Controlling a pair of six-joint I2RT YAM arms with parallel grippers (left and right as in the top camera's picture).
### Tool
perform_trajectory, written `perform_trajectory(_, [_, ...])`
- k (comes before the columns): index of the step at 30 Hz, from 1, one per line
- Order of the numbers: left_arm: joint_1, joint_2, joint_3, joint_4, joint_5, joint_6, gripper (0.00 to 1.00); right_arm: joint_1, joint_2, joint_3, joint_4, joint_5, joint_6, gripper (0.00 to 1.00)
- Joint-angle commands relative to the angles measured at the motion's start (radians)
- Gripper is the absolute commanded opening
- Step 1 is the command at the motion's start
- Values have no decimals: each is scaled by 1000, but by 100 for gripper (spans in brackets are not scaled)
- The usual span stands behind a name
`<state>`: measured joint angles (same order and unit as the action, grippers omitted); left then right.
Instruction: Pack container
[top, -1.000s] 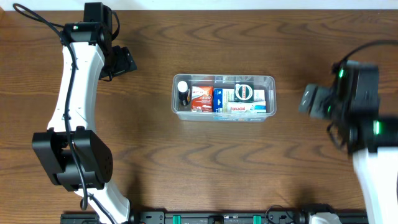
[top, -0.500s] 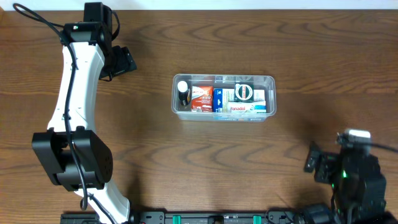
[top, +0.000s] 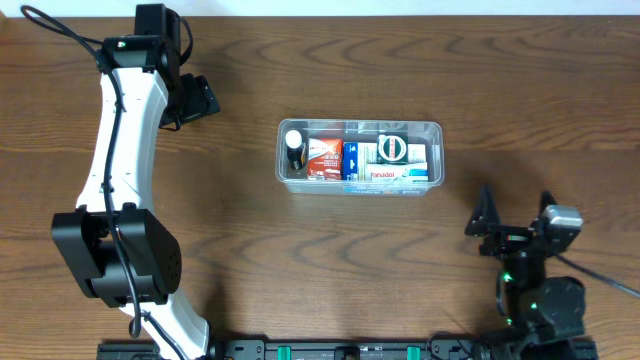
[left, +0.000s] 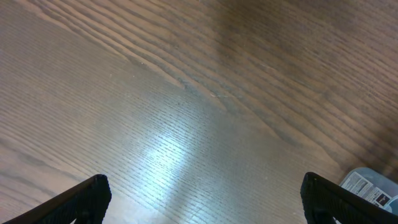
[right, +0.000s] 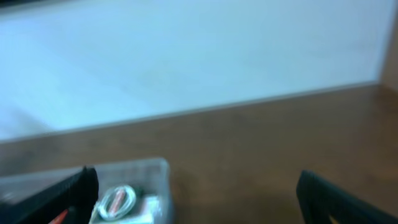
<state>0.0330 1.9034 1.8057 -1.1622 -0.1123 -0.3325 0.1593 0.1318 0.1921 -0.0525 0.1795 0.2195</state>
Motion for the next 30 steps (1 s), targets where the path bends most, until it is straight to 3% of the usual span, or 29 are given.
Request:
perform_trajectory(1, [4,-16,25,-4,-12,9,98,-22,-64,-84,88,-72,12,99])
perform_trajectory(30, [4,-16,25,-4,-12,9,98,-82,-127,-187,-12,-83,-17,99])
